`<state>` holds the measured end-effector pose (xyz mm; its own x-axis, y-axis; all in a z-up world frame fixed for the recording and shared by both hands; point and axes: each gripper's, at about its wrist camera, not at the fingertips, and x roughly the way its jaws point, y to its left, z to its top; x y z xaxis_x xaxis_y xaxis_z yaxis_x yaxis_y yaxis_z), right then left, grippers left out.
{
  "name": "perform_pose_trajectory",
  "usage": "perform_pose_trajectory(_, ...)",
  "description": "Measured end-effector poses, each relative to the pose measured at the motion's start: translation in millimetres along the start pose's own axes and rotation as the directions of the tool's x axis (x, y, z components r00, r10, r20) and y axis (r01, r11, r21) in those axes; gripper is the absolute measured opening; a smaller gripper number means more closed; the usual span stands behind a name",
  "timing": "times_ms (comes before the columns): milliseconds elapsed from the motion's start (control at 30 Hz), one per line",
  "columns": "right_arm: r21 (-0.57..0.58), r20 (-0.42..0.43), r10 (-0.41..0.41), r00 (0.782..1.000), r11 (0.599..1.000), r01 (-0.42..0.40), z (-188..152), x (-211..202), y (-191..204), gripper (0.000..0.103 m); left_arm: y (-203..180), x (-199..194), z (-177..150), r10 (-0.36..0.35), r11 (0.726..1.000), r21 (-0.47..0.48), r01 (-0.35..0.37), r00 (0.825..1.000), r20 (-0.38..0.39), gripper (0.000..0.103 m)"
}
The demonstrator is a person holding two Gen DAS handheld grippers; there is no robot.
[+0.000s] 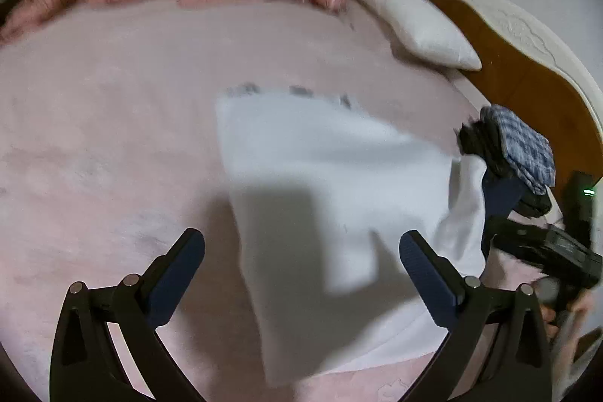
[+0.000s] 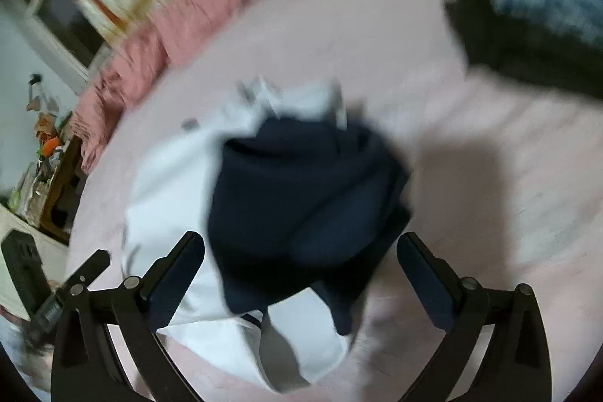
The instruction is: Fold large clothes
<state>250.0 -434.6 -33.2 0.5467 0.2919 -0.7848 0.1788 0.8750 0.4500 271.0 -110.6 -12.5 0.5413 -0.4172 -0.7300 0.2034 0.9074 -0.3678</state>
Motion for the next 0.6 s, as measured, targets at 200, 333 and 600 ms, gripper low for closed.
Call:
perform_pose_trajectory(200, 0.103, -0.059, 0.096, 0.994, 0.991, -0.089, 4, 44, -26, 0.102, 29, 59, 0, -0.134, 0.968, -0.233, 0.092, 0.976, -0.170, 0.103)
perform_pose_trajectory(333, 0.069, -0.047, 0.174, 0.984, 0.983, -0.171, 18, 60, -23, 0.037, 35, 70, 9, -0.249, 0.948, -0.235, 0.213, 0.959, -0.135, 0.078)
perform_pose_trajectory(600, -0.146, 0.139, 0.202, 0.969, 0.972, -0.182, 26, 5, 36, 0.021, -14, 27, 23, -0.151, 0.989, 0.003, 0.151, 0.988, -0.040, 0.042)
